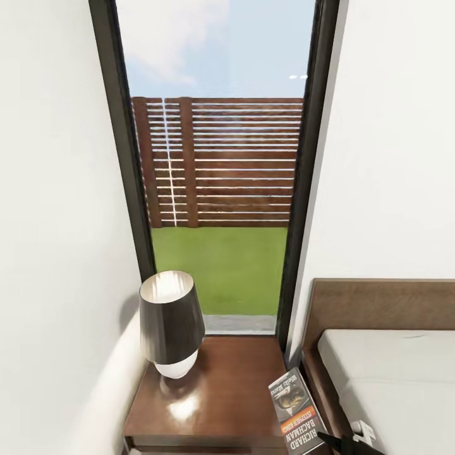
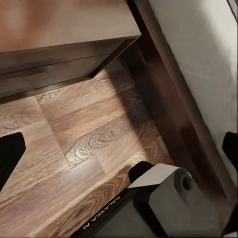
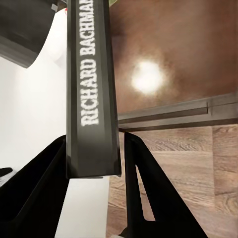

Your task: In the bedroom, move the book from the bed onto either nightstand, and place the two sandals side by side next to the bed.

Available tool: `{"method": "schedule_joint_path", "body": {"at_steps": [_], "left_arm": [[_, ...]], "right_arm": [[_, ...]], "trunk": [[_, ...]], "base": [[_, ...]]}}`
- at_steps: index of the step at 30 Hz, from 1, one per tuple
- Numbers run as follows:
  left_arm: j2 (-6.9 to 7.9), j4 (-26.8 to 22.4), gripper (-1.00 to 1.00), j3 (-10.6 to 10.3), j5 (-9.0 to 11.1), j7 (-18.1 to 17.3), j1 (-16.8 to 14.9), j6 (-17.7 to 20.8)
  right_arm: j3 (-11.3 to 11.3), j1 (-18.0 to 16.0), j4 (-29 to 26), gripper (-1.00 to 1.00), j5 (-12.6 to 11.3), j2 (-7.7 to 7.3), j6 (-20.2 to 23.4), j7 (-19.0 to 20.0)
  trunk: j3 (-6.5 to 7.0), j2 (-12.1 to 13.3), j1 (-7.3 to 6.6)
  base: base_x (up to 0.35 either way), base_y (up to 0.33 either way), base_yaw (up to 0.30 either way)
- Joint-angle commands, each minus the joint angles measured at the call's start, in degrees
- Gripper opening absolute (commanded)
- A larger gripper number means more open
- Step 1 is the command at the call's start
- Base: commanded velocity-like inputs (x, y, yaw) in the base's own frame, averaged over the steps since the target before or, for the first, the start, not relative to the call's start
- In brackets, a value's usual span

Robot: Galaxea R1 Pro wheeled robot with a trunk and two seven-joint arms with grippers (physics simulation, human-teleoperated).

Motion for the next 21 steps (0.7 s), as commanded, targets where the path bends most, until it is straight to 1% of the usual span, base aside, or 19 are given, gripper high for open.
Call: {"method": "schedule_joint_path", "body": {"at_steps": [1,2,3,5,6,7,8,9,10,12,13,14,17,21], "left_arm": [[-0.39,-2.23,1.00,0.38,-0.63,-2.14,-0.13,2.55],[-1.13,-4.99,1.00,0.38,-0.63,-4.14,-0.20,5.65],[-1.59,-6.58,1.00,0.40,-0.61,-5.17,-0.23,7.16],[-3.45,-13.16,1.00,0.44,-0.55,-9.44,-0.29,12.25],[-4.19,-16.02,1.00,0.44,-0.34,-11.65,-0.31,14.33],[-4.46,-17.25,1.00,0.44,-0.12,-12.76,-0.31,15.29],[-4.84,-19.24,1.00,0.45,0.63,-14.93,-0.32,17.14],[-5.04,-20.59,1.00,0.49,1.81,-16.89,-0.33,18.68],[-5.12,-21.69,1.00,0.64,4.20,-18.86,-0.33,20.09],[-4.98,-22.25,1.00,0.66,7.39,-19.92,-0.27,20.72],[-4.81,-22.32,1.00,0.66,7.98,-20.06,-0.19,20.76],[-4.26,-22.45,1.00,0.61,9.18,-20.34,-0.02,20.57],[-3.71,-22.56,1.00,0.57,10.18,-20.56,0.14,19.84],[-3.61,-22.53,1.00,0.56,10.46,-20.62,0.18,19.59]], "right_arm": [[0.39,-0.03,-0.03,-1.00,-0.65,-0.09,0.49,0.18],[0.39,-0.03,-0.03,-1.00,-0.67,-0.15,0.50,0.27],[0.37,-0.03,-0.03,-1.00,-0.68,-0.18,0.50,0.30],[0.36,-0.03,-0.03,-1.00,-0.70,-0.23,0.51,0.38],[0.37,-0.03,-0.03,-1.00,-0.70,-0.24,0.51,0.39],[0.37,-0.03,-0.03,-1.00,-0.70,-0.27,0.51,0.40],[0.35,-0.03,-0.03,-1.00,-0.70,-0.30,0.51,0.43],[0.33,-0.03,-0.03,-1.00,-0.71,-0.35,0.51,0.44],[0.32,-0.03,-0.03,-1.00,-0.71,-0.41,0.51,0.44],[0.31,-0.03,-0.03,-1.00,-0.71,-0.48,0.51,0.45],[0.31,-0.03,-0.03,-1.00,-0.71,-0.49,0.51,0.46],[0.32,-0.03,-0.03,-1.00,-0.76,-0.51,0.54,0.49],[0.27,-0.03,-0.11,-1.00,-0.93,-0.55,0.57,0.62],[0.04,-0.03,-0.81,-1.00,-1.03,-0.55,1.50,0.70]], "trunk": [[-0.07,-0.05,0.00],[-0.07,-0.05,0.00],[-0.07,-0.05,0.00],[-0.07,-0.05,0.00],[-0.07,-0.05,0.00],[-0.07,-0.05,0.00],[-0.07,-0.05,0.00],[-0.07,-0.05,0.00],[-0.07,-0.05,0.00],[-0.07,-0.05,0.00],[-0.07,-0.05,0.00],[-0.07,-0.05,0.00],[-0.07,-0.05,0.00],[-0.07,-0.05,0.00]], "base": [[0.000,0.000,0.000],[0.000,0.000,0.000],[0.000,0.000,0.000],[0.000,0.000,0.000],[0.000,0.000,0.000],[0.000,0.000,0.000],[0.000,0.000,0.000],[0.000,0.000,0.000],[0.000,0.000,0.000],[0.000,0.000,0.000],[0.000,0.000,0.000],[0.000,0.000,0.000],[0.000,0.000,0.000],[0.000,0.000,0.000]]}}
